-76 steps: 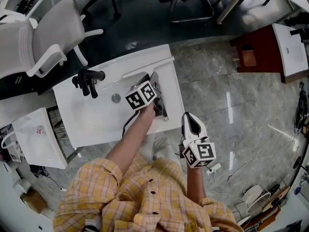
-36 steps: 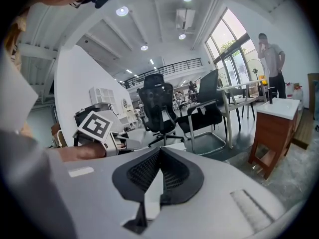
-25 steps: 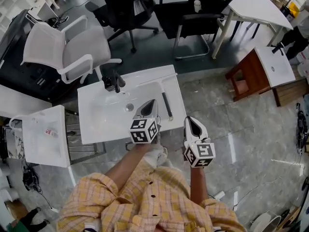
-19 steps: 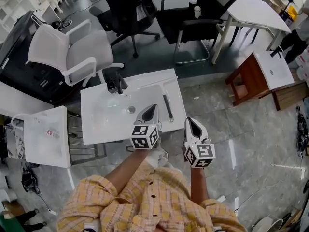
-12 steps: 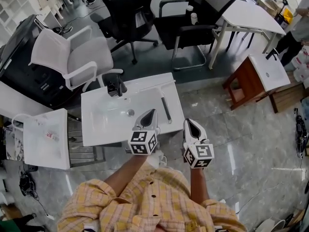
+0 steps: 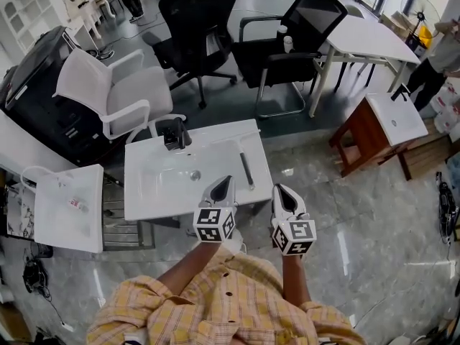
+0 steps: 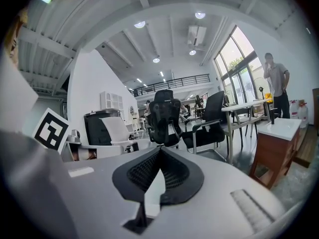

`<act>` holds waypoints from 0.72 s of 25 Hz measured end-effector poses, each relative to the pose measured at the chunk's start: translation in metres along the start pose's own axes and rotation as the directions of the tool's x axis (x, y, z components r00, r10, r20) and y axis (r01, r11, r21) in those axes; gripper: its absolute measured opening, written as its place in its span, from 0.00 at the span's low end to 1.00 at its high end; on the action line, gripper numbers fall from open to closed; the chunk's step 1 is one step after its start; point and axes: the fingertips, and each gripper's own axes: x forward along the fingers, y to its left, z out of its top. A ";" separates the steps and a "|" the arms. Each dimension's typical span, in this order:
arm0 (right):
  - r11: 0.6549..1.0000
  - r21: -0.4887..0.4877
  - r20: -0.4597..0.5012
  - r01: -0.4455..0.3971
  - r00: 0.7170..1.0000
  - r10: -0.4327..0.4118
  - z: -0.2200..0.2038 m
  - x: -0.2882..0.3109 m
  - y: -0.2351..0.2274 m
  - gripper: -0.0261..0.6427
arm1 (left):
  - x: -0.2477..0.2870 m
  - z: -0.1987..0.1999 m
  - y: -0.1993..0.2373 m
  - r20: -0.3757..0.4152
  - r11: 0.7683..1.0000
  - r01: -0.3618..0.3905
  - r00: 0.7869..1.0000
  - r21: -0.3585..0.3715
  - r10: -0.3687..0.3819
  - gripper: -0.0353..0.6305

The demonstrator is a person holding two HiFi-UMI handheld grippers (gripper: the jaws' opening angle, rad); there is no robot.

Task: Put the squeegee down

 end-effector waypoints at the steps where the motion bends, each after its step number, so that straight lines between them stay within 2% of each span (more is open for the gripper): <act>1: 1.000 0.000 0.002 -0.001 1.000 0.001 0.001 -0.001 0.000 0.04 | -0.002 0.000 -0.001 0.002 1.000 -0.002 1.000 0.004 0.002 0.05; 10: 1.000 -0.010 0.021 -0.002 1.000 0.002 0.003 -0.006 0.007 0.04 | -0.015 0.001 -0.007 0.020 0.999 0.012 1.000 0.047 -0.013 0.05; 18: 1.000 -0.017 0.032 -0.010 0.999 0.011 0.002 -0.006 0.015 0.04 | -0.020 -0.001 0.001 0.025 0.999 0.003 1.000 0.053 -0.005 0.05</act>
